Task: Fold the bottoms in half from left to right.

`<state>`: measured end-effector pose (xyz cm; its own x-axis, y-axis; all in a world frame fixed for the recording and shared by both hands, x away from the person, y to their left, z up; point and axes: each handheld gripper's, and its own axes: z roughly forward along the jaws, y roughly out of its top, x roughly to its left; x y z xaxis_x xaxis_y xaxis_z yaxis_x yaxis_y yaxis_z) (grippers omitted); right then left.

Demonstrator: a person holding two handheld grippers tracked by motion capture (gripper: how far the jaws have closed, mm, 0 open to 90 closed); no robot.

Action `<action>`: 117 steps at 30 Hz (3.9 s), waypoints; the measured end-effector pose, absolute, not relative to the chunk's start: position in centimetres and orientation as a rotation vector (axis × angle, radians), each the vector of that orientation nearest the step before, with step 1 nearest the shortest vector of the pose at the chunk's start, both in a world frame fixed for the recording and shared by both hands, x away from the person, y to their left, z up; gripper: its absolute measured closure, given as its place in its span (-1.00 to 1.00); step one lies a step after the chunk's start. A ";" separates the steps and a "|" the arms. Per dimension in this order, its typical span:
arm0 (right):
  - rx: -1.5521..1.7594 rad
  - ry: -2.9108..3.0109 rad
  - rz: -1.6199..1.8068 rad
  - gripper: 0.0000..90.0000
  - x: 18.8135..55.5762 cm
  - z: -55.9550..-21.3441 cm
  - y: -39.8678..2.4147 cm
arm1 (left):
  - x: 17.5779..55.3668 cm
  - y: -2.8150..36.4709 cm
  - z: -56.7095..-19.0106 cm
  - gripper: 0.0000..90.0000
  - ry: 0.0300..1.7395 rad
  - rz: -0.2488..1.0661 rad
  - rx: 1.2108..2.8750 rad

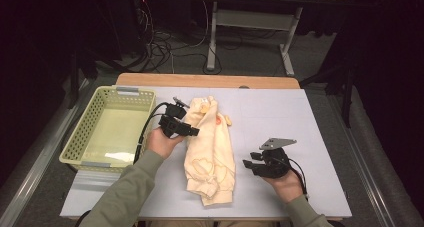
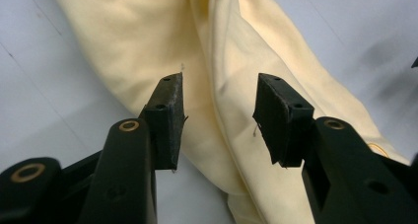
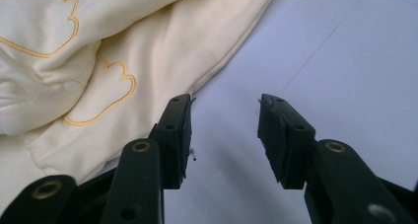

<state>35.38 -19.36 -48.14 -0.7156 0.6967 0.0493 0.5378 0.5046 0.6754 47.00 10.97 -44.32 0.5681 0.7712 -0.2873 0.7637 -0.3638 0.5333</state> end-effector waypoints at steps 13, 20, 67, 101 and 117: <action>1.094 2.473 1.039 0.22 34.7 -48.1 -21.4 | 44.5 10.9 -45.6 0.60 1.188 -0.056 2.198; 1.088 2.473 1.047 0.23 34.6 -48.1 -21.3 | 43.2 10.9 -46.4 0.83 1.163 -0.103 2.200; 1.127 2.434 1.051 0.22 34.2 -48.1 -23.3 | 44.3 3.2 -48.0 0.87 0.926 -0.281 2.264; 1.140 2.417 1.066 0.22 34.2 -47.7 -23.5 | 39.5 6.7 -47.5 0.92 0.867 -0.247 2.295; 1.152 2.395 1.076 0.26 33.9 -47.4 -24.2 | 38.9 2.8 -48.4 0.53 0.797 -0.277 2.351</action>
<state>33.94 -24.16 -47.35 -0.6457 0.7604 0.0701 0.5573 0.4066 0.7240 38.87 2.84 -48.44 0.7946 0.4740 -0.3794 0.6072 -0.6163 0.5015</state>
